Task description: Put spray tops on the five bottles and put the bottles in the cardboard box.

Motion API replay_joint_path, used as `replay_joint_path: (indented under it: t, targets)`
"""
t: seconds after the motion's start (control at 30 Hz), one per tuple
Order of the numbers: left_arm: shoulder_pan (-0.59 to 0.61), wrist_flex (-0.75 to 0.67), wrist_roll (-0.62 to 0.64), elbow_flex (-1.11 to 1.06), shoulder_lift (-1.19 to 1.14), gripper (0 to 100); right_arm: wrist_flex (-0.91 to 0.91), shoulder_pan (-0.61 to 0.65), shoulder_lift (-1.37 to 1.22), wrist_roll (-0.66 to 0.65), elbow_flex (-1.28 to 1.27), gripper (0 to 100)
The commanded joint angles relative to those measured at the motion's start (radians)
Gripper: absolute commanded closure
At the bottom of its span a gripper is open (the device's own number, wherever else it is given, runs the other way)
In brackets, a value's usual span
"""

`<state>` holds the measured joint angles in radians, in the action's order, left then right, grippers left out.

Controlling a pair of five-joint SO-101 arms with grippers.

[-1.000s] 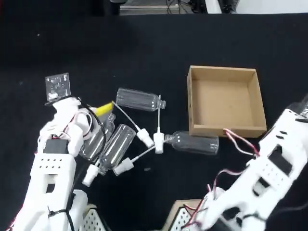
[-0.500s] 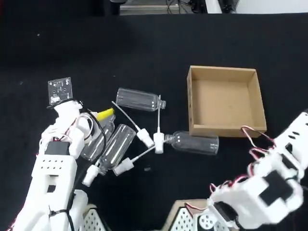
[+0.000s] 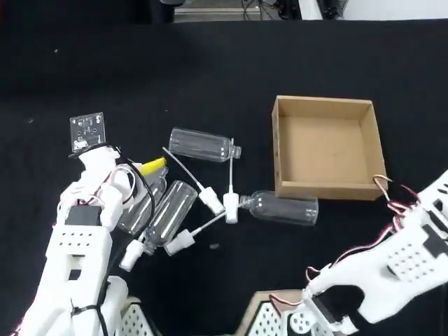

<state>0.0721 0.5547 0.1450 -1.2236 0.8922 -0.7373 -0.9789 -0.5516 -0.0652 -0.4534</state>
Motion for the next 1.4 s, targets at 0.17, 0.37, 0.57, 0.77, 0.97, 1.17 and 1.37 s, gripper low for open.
replay_joint_path:
  t: [0.17, 0.37, 0.57, 0.77, 0.97, 1.17, 1.37]
  targets:
    - [-0.005, -0.018, 0.011, 0.005, 0.008, 64, -0.034, -0.025, -0.163, 0.005, 0.3, 98.8]
    - [-0.005, -0.018, 0.011, 0.005, 0.008, 64, -0.034, -0.025, -0.3, 0.005, 0.429, 98.7]
    - [-0.005, -0.018, 0.011, 0.005, 0.006, 64, -0.034, -0.025, -0.41, 0.003, 0.516, 98.6]
    - [-0.012, -0.02, 0.011, 0.005, 0.005, 64, -0.034, -0.023, -0.432, 0.003, 0.516, 98.2]
    - [-0.012, -0.02, 0.008, 0.005, 0.003, 64, -0.014, -0.015, -0.43, 0.003, 0.515, 87.4]
    - [-0.012, -0.049, 0.005, -0.002, 0.0, 64, 0.107, -0.011, -0.429, -0.071, 0.553, 84.0]
    - [-0.013, -0.164, 0.003, -0.076, 0.009, 64, 0.117, -0.002, -0.429, -0.074, 0.558, 83.7]
